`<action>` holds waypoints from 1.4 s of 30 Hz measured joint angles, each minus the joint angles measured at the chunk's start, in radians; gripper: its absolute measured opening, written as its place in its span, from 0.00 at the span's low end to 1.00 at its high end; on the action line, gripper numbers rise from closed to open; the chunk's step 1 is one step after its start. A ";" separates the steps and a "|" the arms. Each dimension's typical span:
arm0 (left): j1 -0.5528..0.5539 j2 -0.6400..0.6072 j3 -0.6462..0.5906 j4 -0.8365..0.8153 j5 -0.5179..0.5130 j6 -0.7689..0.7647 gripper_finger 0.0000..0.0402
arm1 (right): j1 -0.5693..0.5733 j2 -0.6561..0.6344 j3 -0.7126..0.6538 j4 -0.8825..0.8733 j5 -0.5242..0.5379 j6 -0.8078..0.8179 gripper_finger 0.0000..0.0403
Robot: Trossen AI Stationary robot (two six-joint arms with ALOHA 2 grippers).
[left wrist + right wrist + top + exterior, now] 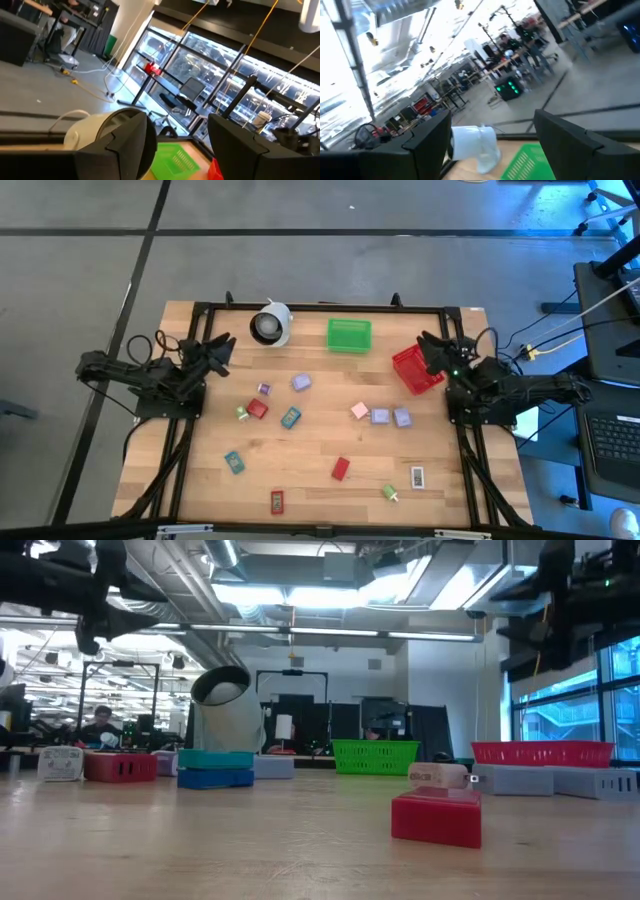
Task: Pick & Place Office items
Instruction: Put the right light blue charger adapter into the green bin
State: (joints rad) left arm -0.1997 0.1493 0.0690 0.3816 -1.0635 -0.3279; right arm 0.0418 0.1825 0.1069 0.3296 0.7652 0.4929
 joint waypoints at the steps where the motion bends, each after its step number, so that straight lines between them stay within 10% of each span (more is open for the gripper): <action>1: 0.000 0.021 0.003 0.018 0.000 0.018 0.52 | 0.000 0.011 0.016 -0.003 -0.002 -0.013 0.71; 10: 0.000 0.208 0.104 0.042 0.009 0.172 0.52 | 0.000 0.290 0.204 -0.058 0.064 -0.136 0.71; 18: 0.000 0.308 0.187 0.042 -0.018 0.258 0.52 | -0.011 0.666 0.535 -0.582 0.070 0.217 0.71; 28: 0.000 0.322 0.203 0.042 -0.105 0.234 0.52 | -0.081 1.066 0.963 -1.366 -0.339 0.622 0.71; 35: 0.000 0.322 0.203 0.042 -0.097 0.102 0.52 | -0.084 1.194 0.975 -1.468 -0.602 0.678 0.71; 42: -0.003 0.337 0.203 -0.027 -0.078 0.007 0.52 | -0.060 1.264 0.975 -1.519 -0.633 0.738 0.71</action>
State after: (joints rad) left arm -0.2028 0.4865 0.2722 0.3542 -1.1419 -0.3208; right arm -0.0184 1.4464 1.0817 -1.1896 0.1321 1.2310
